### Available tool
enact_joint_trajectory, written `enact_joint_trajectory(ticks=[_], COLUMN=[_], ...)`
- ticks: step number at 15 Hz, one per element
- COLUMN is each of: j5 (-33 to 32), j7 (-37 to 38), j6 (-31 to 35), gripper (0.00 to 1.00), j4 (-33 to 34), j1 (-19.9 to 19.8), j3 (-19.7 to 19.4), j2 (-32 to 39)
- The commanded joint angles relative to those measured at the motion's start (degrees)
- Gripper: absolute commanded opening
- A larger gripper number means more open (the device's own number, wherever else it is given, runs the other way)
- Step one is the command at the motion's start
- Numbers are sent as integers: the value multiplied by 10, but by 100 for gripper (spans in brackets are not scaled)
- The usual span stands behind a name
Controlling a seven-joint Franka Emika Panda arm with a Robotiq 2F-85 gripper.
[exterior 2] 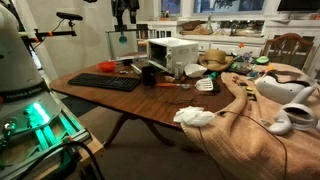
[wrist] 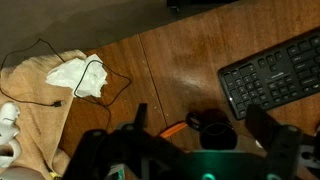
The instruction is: Put the black cup on the oven grill
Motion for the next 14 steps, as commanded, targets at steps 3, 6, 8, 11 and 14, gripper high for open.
enact_joint_trajectory(ticks=[3, 6, 8, 11, 14], j5=[-2, -2, -11, -10, -1], j7=[2, 2, 13, -112, -206], j6=[-2, -2, 21, 106, 163], gripper=[100, 100, 100, 100, 100], j4=[1, 1, -2, -4, -13], j1=[6, 6, 3, 27, 44], j3=[-5, -5, -3, -37, -58], j2=[0, 0, 2, 25, 43])
